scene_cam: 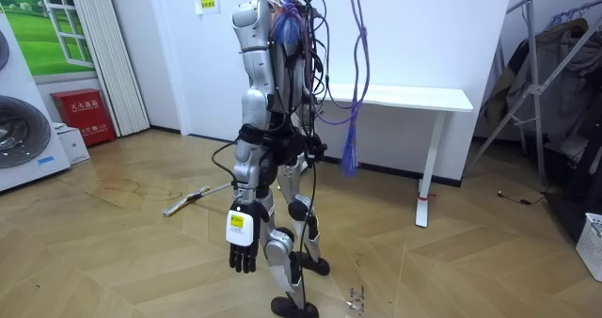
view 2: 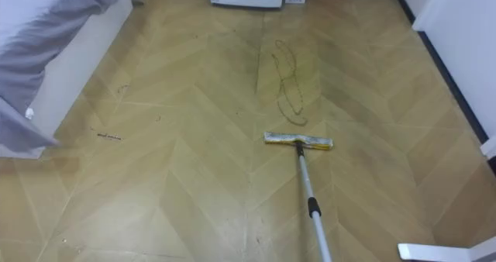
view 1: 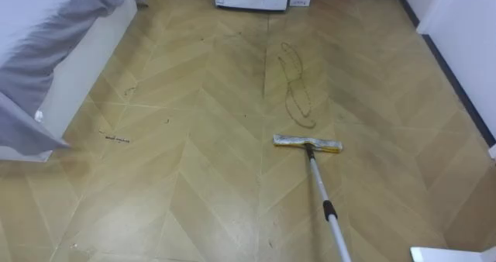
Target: Mop floor
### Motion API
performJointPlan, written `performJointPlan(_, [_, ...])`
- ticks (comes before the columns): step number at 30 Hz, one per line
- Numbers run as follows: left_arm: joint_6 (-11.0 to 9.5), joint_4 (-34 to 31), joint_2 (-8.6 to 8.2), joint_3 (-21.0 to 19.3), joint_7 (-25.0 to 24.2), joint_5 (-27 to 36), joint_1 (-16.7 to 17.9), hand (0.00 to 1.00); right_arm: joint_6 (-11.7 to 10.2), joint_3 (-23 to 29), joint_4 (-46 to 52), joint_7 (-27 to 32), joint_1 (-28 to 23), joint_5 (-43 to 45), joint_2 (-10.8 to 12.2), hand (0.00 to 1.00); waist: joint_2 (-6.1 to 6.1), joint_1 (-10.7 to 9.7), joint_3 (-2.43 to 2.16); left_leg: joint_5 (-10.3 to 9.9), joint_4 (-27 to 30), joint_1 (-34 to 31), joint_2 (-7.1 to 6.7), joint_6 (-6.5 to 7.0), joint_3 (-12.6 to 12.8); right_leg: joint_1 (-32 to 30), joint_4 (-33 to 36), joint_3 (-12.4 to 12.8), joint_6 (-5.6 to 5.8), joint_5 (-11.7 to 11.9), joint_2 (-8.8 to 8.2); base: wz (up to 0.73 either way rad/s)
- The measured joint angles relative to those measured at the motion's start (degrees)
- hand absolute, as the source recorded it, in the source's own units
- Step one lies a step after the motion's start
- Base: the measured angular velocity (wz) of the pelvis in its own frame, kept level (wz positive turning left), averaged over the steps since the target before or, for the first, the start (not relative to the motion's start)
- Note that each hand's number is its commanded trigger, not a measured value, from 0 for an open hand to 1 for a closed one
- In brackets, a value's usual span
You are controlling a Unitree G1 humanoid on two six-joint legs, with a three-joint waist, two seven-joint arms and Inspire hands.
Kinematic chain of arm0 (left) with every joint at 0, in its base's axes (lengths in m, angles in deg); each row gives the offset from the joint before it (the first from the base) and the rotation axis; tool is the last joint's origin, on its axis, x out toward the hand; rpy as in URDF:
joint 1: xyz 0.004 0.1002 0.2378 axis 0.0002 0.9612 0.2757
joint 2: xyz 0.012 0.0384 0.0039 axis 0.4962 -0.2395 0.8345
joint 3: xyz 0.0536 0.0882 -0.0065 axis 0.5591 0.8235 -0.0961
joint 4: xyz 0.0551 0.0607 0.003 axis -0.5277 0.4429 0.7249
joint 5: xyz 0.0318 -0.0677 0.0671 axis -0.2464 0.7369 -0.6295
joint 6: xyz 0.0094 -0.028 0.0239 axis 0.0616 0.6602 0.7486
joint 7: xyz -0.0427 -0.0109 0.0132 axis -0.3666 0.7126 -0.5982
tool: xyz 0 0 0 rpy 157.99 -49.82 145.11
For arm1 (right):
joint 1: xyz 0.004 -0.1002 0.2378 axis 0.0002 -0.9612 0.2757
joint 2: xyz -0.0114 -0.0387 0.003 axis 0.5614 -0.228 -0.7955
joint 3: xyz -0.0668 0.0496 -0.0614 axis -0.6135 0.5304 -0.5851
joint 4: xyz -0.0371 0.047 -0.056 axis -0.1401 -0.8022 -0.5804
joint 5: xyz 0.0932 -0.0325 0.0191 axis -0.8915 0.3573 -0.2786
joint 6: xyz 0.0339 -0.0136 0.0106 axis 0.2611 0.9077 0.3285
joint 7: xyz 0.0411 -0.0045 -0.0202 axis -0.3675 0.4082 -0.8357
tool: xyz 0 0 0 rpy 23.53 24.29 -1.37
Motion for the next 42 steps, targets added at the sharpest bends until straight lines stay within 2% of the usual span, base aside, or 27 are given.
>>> performJointPlan(15, [0.4,0.1,0.08,-0.4,-0.1,0.3,0.1,0.00,0.0,0.0,0.0,-0.2,-0.2,-0.5,-0.3,1.00,0.28,0.0,-0.10,0.0,-0.6,0.0,0.06,0.00,-0.5,0.1,0.2,-0.2,-0.04,0.0,0.10,0.01])
performJointPlan(24, [0.2,0.1,0.07,-0.3,-0.3,0.1,-0.6,0.00,0.0,0.1,0.1,-1.0,0.0,-1.1,-0.3,1.00,0.40,-0.3,0.02,0.0,-0.3,-0.9,0.09,-0.01,-1.1,-0.6,0.6,-0.7,-0.11,0.1,0.08,0.02])
performJointPlan(33, [0.2,-0.1,0.06,1.4,0.0,-0.3,-3.2,0.00,-0.1,0.0,0.2,-0.7,2.3,-2.4,-1.1,1.00,0.92,-0.7,0.00,0.0,2.4,-7.7,0.34,-0.14,-1.5,-7.0,2.5,-1.3,-0.67,0.4,0.01,0.01])
performJointPlan(36, [-0.2,0.2,0.09,2.0,0.0,-0.3,-4.5,0.00,-0.7,0.0,0.1,-0.4,3.3,-2.6,-1.1,1.00,1.02,-0.8,0.01,0.0,4.2,-11.4,0.31,-0.14,-1.5,-10.3,3.7,-1.4,-0.76,0.5,-0.22,0.00])
performJointPlan(40, [-0.6,1.3,0.08,2.9,0.0,-0.3,-7.8,0.00,-1.3,-0.2,0.1,1.3,5.0,-4.3,-1.2,1.00,1.38,-0.5,0.43,0.0,8.7,-17.9,0.15,-0.13,-1.4,-17.3,8.3,-1.4,-0.78,0.5,-0.89,-0.02])
performJointPlan(42, [-0.8,1.3,0.01,2.9,0.0,-0.3,-8.5,0.00,-1.4,-0.3,0.2,2.4,5.0,-5.1,-1.2,1.00,1.54,-0.2,0.40,0.0,10.6,-21.0,0.06,-0.13,-1.3,-20.3,10.2,-1.4,-0.83,0.4,-1.19,-0.02])
